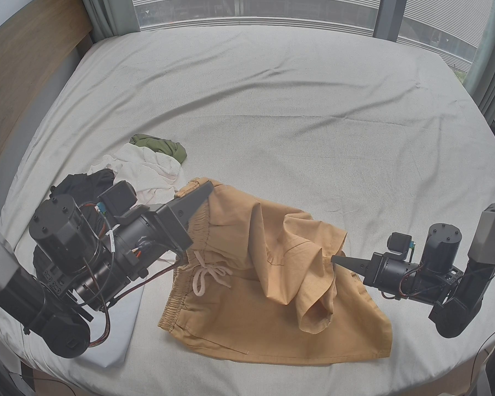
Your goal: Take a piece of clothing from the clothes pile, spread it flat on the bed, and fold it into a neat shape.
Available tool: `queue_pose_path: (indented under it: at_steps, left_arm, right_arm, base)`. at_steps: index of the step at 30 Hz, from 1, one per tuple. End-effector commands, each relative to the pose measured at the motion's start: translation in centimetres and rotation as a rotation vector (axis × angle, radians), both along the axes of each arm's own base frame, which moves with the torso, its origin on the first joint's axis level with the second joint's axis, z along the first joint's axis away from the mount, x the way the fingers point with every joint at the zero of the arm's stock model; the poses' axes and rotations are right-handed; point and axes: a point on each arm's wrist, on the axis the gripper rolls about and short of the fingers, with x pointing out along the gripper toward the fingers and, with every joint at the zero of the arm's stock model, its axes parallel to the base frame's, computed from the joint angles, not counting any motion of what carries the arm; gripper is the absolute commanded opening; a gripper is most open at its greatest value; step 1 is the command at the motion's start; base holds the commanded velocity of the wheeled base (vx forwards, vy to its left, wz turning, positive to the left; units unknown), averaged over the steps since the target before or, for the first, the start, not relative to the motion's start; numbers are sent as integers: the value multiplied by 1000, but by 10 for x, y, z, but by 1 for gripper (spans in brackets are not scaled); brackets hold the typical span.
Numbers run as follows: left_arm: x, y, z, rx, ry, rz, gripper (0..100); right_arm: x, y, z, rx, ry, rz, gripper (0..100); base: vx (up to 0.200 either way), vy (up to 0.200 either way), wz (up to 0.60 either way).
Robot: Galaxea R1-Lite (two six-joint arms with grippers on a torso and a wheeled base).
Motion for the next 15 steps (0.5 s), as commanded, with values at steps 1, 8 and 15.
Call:
queue_pose_path:
  at_steps: [1,8,15]
  left_arm:
    - [-1,0,0,1,2,0,0]
    - [-1,1,0,0,2,-1,0]
    - [-2,1,0,1,4,-1,0]
  right_arm:
    - [1,-1,-1,-1,3,-5,0]
    - [2,-5,-1,-1,4,-20,0]
    - [5,-4,-11,-13,30,-19,0]
  base:
    - [0,0,0]
    - [0,0,0]
    - [0,0,0]
